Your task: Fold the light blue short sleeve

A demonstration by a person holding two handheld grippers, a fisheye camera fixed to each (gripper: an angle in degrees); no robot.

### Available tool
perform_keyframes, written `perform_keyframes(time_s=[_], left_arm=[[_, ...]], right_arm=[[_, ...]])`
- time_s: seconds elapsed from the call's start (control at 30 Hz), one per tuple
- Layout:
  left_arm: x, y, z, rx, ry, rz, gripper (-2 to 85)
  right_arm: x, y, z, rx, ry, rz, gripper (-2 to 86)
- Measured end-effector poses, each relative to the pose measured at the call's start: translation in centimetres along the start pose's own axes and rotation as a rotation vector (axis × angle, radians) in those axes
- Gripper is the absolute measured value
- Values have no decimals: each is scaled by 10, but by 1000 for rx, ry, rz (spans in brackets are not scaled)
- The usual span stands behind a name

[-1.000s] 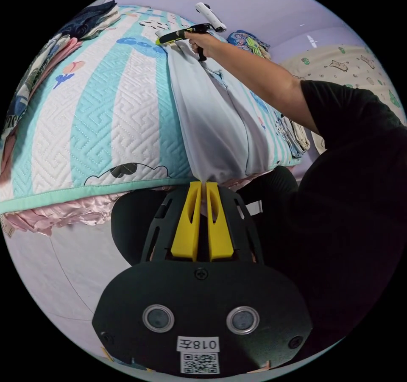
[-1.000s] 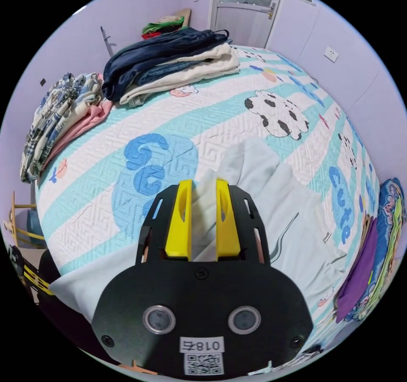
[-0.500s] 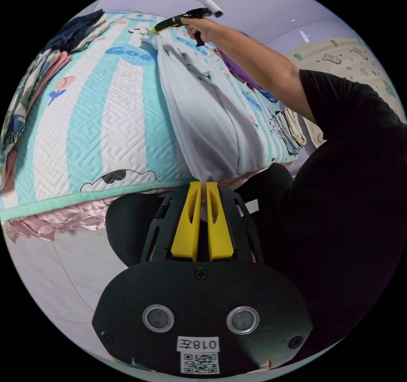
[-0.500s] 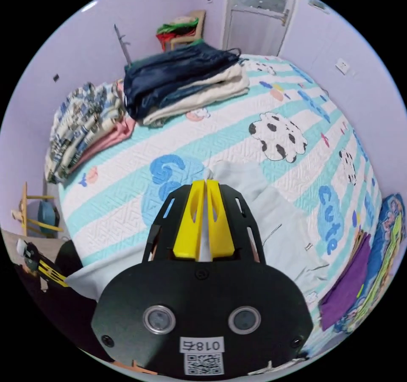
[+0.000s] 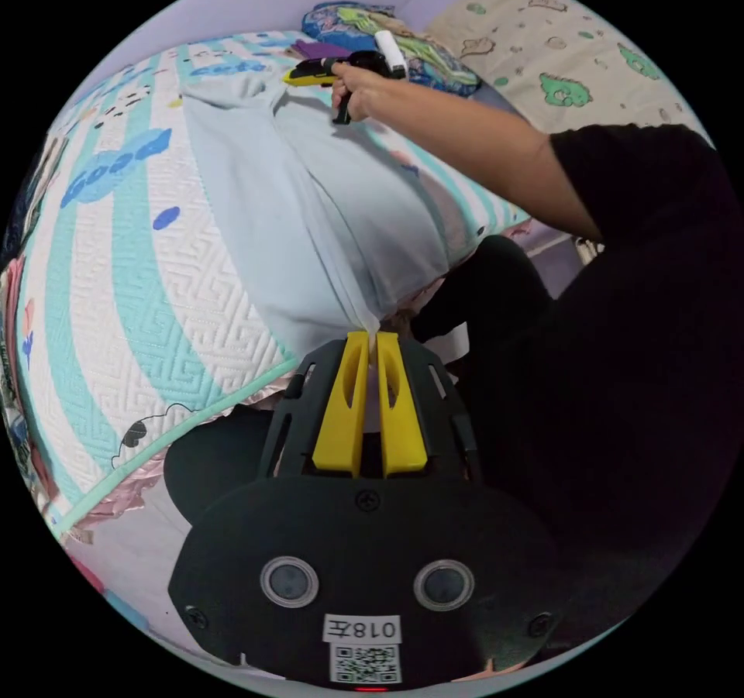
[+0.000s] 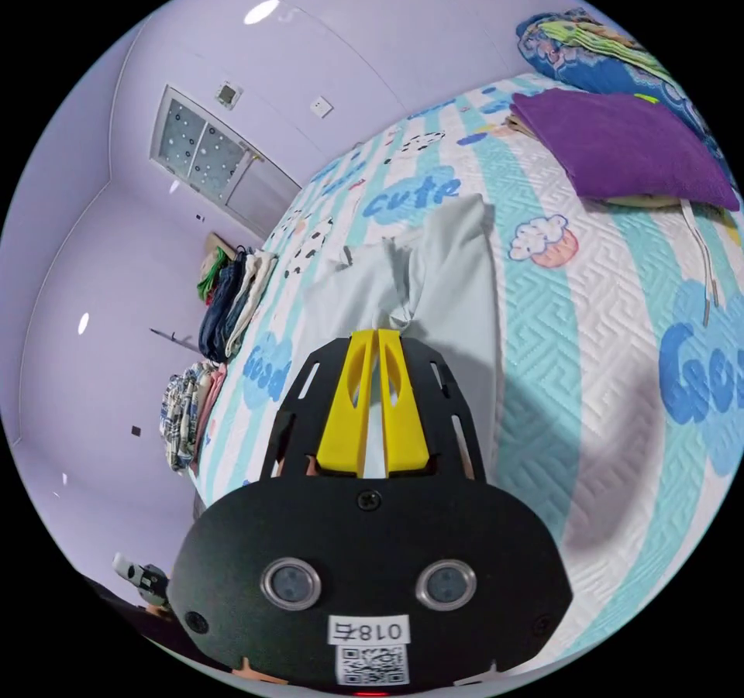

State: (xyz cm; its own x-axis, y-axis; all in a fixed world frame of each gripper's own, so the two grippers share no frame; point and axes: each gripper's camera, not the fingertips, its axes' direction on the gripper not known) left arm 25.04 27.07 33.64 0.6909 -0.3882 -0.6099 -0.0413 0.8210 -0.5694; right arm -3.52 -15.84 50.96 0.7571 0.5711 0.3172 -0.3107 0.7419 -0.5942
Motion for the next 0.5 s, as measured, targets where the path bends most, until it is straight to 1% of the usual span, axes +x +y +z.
perform_keyframes(time_s=[0.13, 0.23, 0.3, 0.37, 0.4, 0.43, 0.47, 0.5], left_arm=[[-1, -8, 9, 13, 42, -74, -5], [11, -13, -2, 50, 59, -73, -3], [16, -16, -2, 54, 64, -69, 1], [22, -21, 11, -5, 91, -59, 19], [22, -21, 15, -26, 102, -58, 28], [21, -22, 28, -94, 153, -64, 53], [19, -19, 37, -144, 214, -74, 84], [19, -17, 38, -153, 238, -74, 92]], right_arm=[[-12, -9, -7, -7, 1, -56, 3], [-31, -15, -24, 7, 22, -144, 4], [-33, -13, -30, -8, 89, -169, 6], [-25, -10, -26, -57, 142, -167, 10], [-15, -9, -20, -119, 145, -152, 12], [-10, -8, -17, -156, 141, -140, 15], [-2, -4, -17, -171, 138, -119, 21], [3, 0, -26, -139, 146, -111, 29]])
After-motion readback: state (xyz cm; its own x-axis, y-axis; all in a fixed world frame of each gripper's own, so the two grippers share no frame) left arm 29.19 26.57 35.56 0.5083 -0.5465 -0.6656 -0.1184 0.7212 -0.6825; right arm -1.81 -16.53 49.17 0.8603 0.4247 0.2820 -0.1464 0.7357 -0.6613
